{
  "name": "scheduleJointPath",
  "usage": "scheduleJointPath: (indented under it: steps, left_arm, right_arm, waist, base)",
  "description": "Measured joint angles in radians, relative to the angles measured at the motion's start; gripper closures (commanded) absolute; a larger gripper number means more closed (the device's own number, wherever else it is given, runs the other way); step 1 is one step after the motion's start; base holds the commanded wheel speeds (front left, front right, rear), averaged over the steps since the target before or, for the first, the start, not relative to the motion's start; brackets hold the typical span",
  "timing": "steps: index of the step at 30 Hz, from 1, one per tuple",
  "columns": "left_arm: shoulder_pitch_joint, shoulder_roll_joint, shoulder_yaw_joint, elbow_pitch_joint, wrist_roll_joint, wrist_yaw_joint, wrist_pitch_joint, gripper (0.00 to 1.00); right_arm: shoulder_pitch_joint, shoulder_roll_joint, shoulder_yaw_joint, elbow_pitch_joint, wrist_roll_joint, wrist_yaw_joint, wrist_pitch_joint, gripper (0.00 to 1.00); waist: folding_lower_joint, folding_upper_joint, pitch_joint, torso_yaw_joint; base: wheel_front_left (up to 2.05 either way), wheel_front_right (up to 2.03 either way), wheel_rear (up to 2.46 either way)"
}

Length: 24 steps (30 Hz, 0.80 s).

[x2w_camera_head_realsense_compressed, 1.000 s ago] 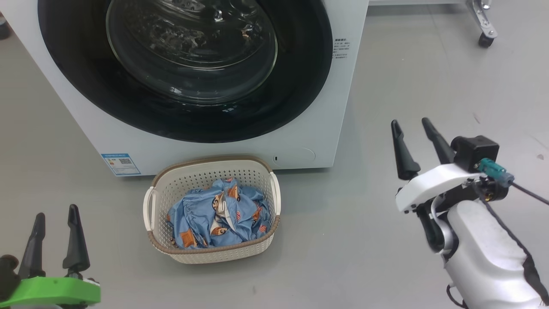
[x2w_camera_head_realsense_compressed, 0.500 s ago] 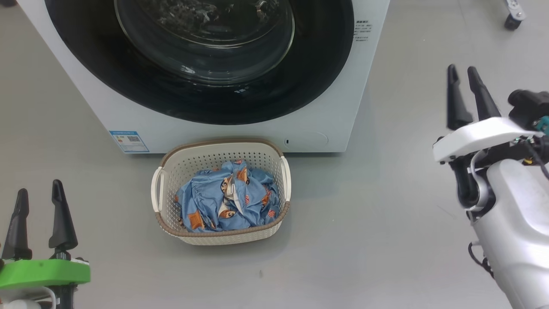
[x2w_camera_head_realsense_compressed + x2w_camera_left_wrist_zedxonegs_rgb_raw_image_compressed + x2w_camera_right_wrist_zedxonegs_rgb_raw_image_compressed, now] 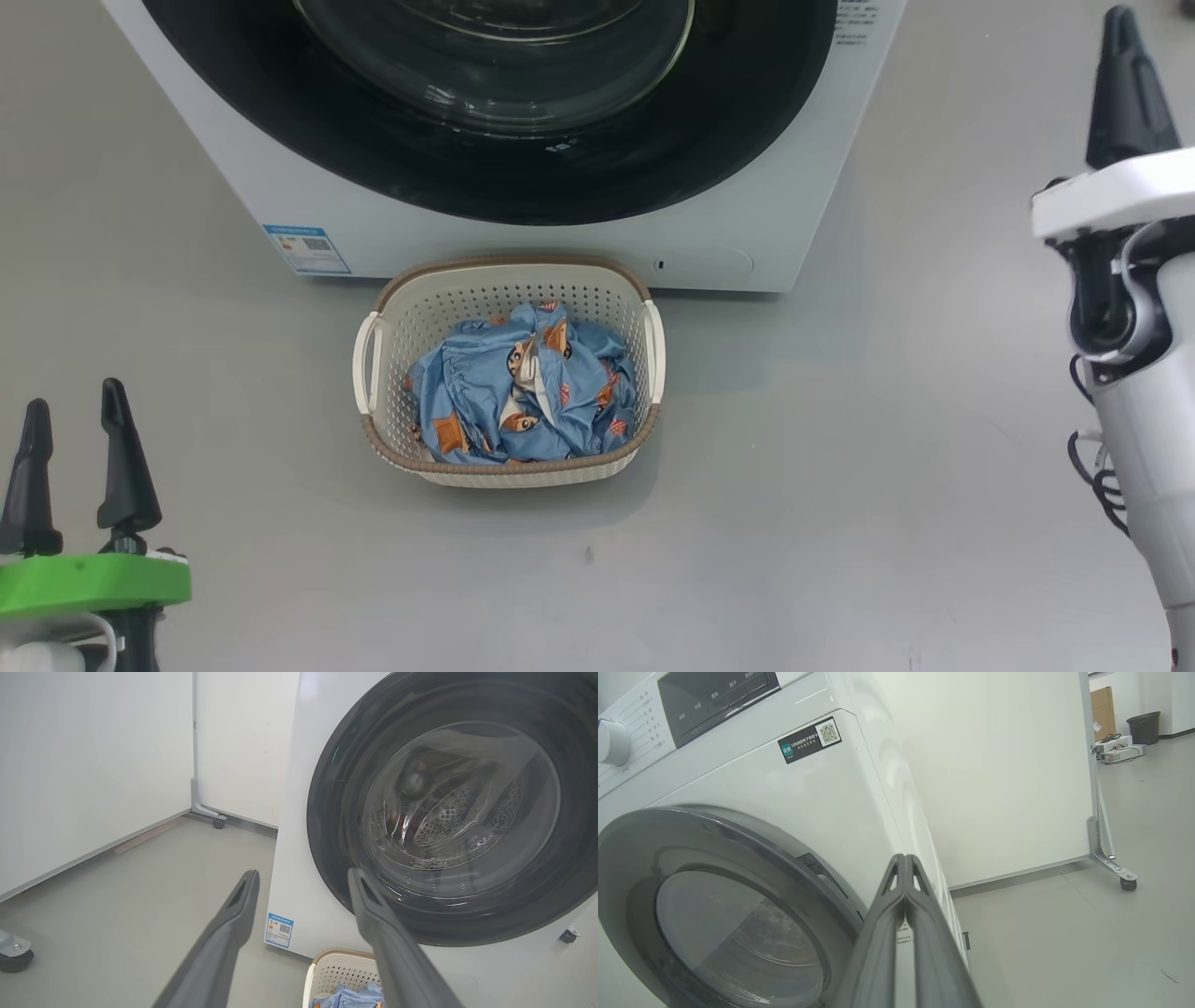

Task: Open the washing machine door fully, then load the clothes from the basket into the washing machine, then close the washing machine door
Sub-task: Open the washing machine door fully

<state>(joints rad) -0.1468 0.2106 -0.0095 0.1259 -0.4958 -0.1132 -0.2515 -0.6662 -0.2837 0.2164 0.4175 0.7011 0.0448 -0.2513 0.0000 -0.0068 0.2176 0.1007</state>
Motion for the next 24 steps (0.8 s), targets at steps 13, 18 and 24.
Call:
scheduleJointPath:
  steps: [13, 18, 24]
  left_arm:
    - [-0.020, -0.001, -0.004, -0.009, 0.006, -0.004, 0.000, 0.00]
    - [-0.047, -0.002, -0.017, -0.009, 0.006, -0.005, 0.000, 0.00]
    - [-0.062, -0.002, -0.022, -0.009, 0.011, -0.008, 0.000, 0.00]
  right_arm:
    - [-0.124, -0.012, -0.064, 0.033, 0.134, 0.017, 0.110, 1.00]
    - [-0.170, -0.023, -0.086, 0.067, 0.197, 0.022, 0.190, 1.00]
    - [-0.223, -0.020, -0.094, 0.096, 0.275, 0.038, 0.277, 1.00]
  waist:
    - [0.0000, 0.0000, 0.072, 0.039]
    - [0.0000, 0.0000, 0.107, 0.061]
    - [0.0001, 0.0000, 0.138, 0.084]
  base:
    - [0.00, 0.00, 0.00]
    - [0.00, 0.00, 0.00]
    - [0.00, 0.00, 0.00]
